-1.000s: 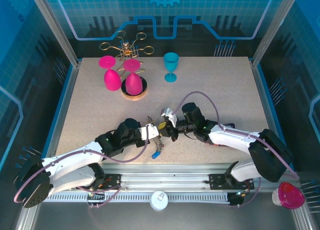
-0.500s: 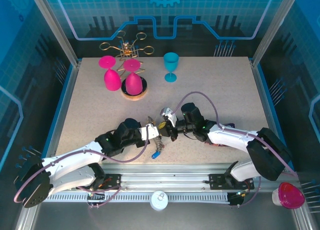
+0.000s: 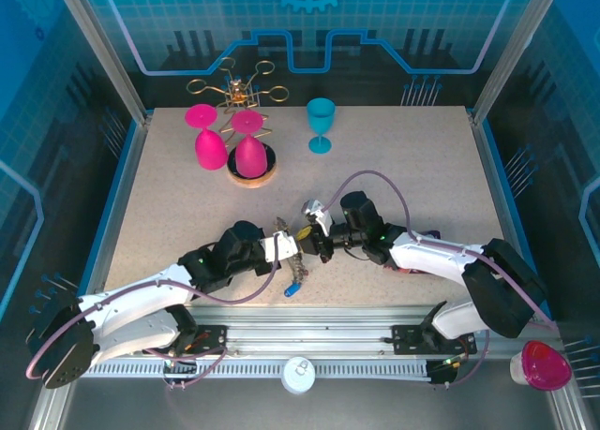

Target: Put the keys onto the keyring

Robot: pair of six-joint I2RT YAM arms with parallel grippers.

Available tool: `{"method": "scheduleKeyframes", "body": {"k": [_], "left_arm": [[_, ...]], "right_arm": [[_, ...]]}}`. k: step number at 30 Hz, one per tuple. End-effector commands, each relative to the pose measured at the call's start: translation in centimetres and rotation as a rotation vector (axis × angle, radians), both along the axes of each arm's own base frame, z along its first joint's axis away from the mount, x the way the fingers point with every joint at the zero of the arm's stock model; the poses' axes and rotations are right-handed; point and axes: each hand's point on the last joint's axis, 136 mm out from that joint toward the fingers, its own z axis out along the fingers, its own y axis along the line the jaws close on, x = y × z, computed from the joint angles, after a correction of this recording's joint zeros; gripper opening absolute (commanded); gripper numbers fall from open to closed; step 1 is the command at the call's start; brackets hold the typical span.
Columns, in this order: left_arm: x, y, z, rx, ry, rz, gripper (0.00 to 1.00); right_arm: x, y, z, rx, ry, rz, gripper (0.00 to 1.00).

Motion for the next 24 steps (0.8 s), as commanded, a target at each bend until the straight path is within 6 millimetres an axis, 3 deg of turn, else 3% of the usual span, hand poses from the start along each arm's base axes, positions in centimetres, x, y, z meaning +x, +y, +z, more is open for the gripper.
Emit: {"method": "scheduleKeyframes", "body": {"k": [1, 24], "left_arm": [[-0.4, -1.4, 2.2, -0.067, -0.020, -0.056, 0.00], [-2.1, -2.1, 2.5, -0.108, -0.025, -0.165, 0.00]], "right_arm": [[2.0, 0.1, 1.4, 0.041, -0.050, -0.054, 0.00], [4.4, 0.4, 0.7, 0.010, -0.039, -0.201, 0.00]]}}
